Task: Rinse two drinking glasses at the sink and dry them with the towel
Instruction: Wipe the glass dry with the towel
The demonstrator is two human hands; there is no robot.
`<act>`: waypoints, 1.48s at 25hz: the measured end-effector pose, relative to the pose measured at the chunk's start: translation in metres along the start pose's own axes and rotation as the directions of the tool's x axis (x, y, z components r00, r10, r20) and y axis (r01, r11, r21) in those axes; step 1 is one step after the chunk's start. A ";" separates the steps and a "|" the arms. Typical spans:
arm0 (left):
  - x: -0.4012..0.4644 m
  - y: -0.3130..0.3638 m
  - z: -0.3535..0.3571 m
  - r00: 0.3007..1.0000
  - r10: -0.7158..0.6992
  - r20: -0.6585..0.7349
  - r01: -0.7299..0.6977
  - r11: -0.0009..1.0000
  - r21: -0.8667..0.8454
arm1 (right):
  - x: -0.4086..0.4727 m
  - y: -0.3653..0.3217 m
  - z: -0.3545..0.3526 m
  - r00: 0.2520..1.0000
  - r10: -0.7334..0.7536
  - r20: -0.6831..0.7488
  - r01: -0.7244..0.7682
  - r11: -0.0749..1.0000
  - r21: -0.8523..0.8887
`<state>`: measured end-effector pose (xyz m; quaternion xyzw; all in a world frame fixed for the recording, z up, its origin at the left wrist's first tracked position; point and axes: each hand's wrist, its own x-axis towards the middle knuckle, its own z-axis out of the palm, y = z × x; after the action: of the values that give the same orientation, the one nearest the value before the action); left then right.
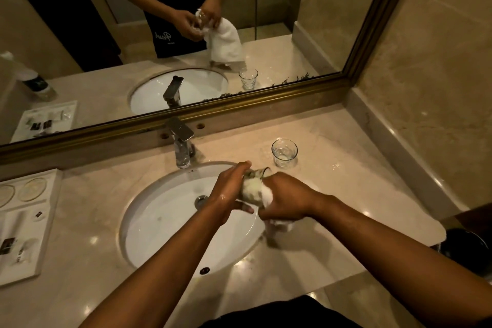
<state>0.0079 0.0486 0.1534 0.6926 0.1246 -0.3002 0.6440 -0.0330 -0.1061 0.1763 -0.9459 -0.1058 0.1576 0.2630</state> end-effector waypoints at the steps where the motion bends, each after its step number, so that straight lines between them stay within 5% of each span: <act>1: -0.003 0.000 0.003 0.977 0.208 -0.047 -0.207 0.978 0.019 | 0.003 0.005 -0.004 0.998 0.057 -0.008 -0.054 0.977 0.207; 3: -0.004 -0.001 0.006 0.797 0.592 -0.122 -0.564 0.801 0.201 | 0.007 0.010 -0.009 0.995 0.090 0.035 -0.095 0.852 0.515; 4: 0.000 -0.002 0.006 0.709 0.690 -0.146 -0.646 0.718 0.257 | 0.008 0.009 -0.010 0.995 0.083 0.051 -0.097 0.803 0.588; 6: 0.007 0.001 0.007 0.676 0.705 -0.214 -0.650 0.707 0.278 | 0.006 0.005 -0.010 0.997 0.045 0.066 -0.077 0.762 0.643; 9: 0.012 0.010 0.009 0.847 0.453 -0.278 -0.422 0.891 0.167 | 0.004 0.000 -0.011 0.997 -0.035 0.063 -0.003 0.853 0.521; 12: 0.013 0.008 0.005 0.985 -0.013 -0.170 0.020 0.999 0.039 | 0.005 -0.004 -0.009 0.990 -0.038 0.139 0.030 0.998 0.059; 16: 0.012 -0.003 -0.005 0.920 -0.378 0.099 0.377 0.926 0.029 | 0.007 0.000 0.011 0.962 -0.241 0.127 0.272 0.862 -0.429; 19: 0.016 -0.013 -0.022 0.810 -0.477 0.341 0.555 0.812 -0.184 | 0.004 0.021 0.020 0.879 -0.447 -0.166 0.315 0.805 -0.503; 21: 0.015 -0.021 -0.032 0.785 -0.424 0.452 0.599 0.706 -0.378 | 0.003 0.034 0.019 0.845 -0.369 -0.387 0.190 0.884 -0.428; 25: 0.014 -0.026 -0.028 0.902 -0.236 0.362 0.414 0.711 -0.568 | 0.004 0.035 0.021 0.857 0.093 -0.506 -0.090 0.995 0.031; 31: 0.010 -0.021 -0.001 0.968 -0.117 0.224 0.239 0.705 -0.667 | -0.006 0.034 0.046 0.919 0.126 -0.373 0.079 0.868 0.490; 33: 0.003 -0.020 0.006 0.991 -0.080 0.105 0.127 0.804 -0.581 | -0.010 0.037 0.046 0.919 0.158 -0.360 0.092 0.804 0.587; 35: -0.011 -0.019 0.014 0.999 0.042 -0.022 -0.047 0.953 -0.300 | -0.015 0.042 0.040 0.932 0.178 -0.316 0.092 0.727 0.681; 37: -0.026 -0.017 0.016 0.967 0.257 0.000 -0.257 0.966 -0.009 | -0.021 0.045 0.031 0.936 0.198 -0.292 0.095 0.656 0.749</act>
<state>-0.0265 0.0409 0.1547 0.6998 0.0349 -0.2141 0.6806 -0.0582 -0.1356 0.1318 -0.7663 0.0444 0.0246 0.6404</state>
